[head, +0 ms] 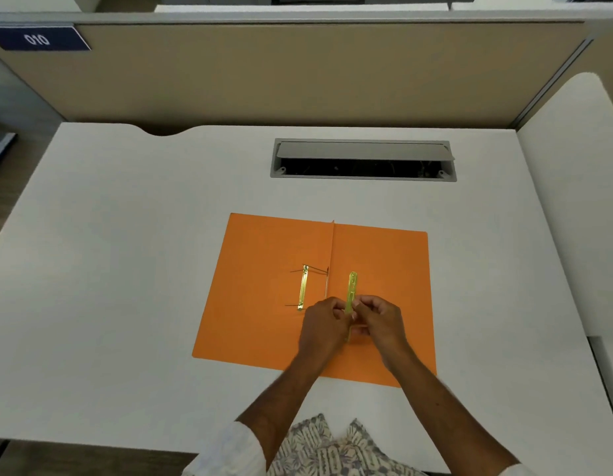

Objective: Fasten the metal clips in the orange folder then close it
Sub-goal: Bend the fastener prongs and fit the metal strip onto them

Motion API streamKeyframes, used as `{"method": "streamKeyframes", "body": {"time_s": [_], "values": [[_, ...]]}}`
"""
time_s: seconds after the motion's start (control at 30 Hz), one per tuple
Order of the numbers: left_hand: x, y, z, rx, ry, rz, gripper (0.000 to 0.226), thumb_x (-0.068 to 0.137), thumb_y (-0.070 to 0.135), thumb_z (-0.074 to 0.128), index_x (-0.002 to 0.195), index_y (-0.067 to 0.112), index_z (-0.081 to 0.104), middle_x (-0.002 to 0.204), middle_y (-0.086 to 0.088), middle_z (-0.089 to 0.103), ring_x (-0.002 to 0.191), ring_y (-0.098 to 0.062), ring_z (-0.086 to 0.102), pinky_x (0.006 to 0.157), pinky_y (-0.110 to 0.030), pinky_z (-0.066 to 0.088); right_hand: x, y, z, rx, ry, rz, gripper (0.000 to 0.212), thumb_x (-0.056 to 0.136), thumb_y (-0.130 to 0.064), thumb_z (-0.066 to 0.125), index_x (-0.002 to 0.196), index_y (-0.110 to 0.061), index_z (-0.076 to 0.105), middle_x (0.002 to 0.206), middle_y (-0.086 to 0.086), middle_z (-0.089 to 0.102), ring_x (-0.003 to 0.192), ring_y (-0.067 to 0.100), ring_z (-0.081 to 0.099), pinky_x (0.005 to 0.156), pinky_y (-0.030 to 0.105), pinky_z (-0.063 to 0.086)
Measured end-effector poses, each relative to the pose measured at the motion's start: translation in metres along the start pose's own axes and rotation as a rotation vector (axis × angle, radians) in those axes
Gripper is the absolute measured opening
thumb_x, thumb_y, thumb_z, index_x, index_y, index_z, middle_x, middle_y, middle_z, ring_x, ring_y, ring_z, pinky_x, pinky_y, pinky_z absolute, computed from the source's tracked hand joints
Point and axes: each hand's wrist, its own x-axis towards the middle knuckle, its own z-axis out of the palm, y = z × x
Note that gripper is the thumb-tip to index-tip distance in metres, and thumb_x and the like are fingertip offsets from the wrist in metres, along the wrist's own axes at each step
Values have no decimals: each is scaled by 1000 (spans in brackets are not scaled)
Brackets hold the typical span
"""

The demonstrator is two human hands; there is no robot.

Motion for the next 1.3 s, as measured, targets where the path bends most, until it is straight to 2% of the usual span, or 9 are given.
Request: {"method": "streamKeyframes", "body": {"time_s": [0.2, 0.3, 0.37, 0.43, 0.53, 0.63, 0.87, 1.07, 1.3], "values": [[-1, -11, -17, 116, 127, 76, 21, 89, 37, 65, 101, 22, 74, 87, 5, 74, 76, -9, 67, 69, -34, 58, 1, -2, 32, -61, -28, -33, 10, 90, -15, 68, 96, -10, 74, 89, 12, 76, 79, 25, 75, 65, 43, 62], [4, -14, -30, 76, 181, 57, 19, 90, 34, 64, 95, 19, 75, 82, 3, 74, 73, -11, 67, 67, -36, 58, 4, -9, 48, -133, -55, -94, 11, 92, -15, 66, 96, -12, 74, 85, 7, 76, 73, 17, 74, 61, 31, 59], [10, -20, -39, 58, 222, 51, 17, 89, 32, 68, 94, 17, 75, 84, 2, 74, 74, -14, 67, 68, -33, 56, 15, -11, 55, -302, -3, -236, 14, 93, -15, 63, 98, -15, 75, 88, 1, 75, 72, 9, 69, 64, 20, 53], [17, -26, -50, 79, 268, 57, 21, 88, 28, 71, 103, 14, 75, 90, -1, 75, 79, -16, 69, 72, -29, 54, 32, -13, 62, -561, 36, -427, 19, 93, -18, 61, 109, -17, 72, 99, 0, 70, 83, 7, 63, 72, 16, 47], [31, -36, -63, 87, 302, 48, 22, 87, 24, 71, 104, 11, 75, 91, -5, 76, 80, -20, 70, 75, -34, 57, 54, -13, 75, -869, 45, -565, 32, 94, -26, 61, 125, -20, 65, 110, 4, 59, 97, 17, 57, 73, 30, 51], [41, -36, -69, 98, 299, 32, 20, 88, 22, 70, 102, 10, 76, 89, -7, 77, 78, -20, 69, 72, -34, 57, 68, -16, 85, -1007, 54, -657, 35, 89, -29, 68, 123, -21, 66, 107, 6, 55, 95, 23, 53, 70, 34, 52], [55, -43, -67, 76, 207, -36, 16, 87, 28, 69, 92, 16, 79, 79, -2, 76, 73, -19, 70, 68, -37, 58, 78, -14, 93, -1005, 68, -693, 13, 88, -27, 70, 98, -21, 75, 95, 5, 56, 87, 24, 52, 61, 40, 53], [56, -46, -61, 66, 165, -37, 16, 87, 27, 68, 93, 16, 78, 79, -4, 76, 72, -20, 69, 65, -28, 52, 78, -13, 93, -954, 67, -679, 13, 90, -23, 66, 99, -18, 75, 96, 4, 59, 90, 24, 51, 62, 35, 50], [59, -48, -57, 87, 161, 7, 17, 88, 29, 67, 95, 17, 78, 84, -2, 77, 78, -19, 69, 71, -31, 54, 78, -11, 93, -853, 65, -628, 14, 92, -17, 63, 101, -16, 72, 98, 4, 59, 94, 23, 51, 68, 33, 48]]}}
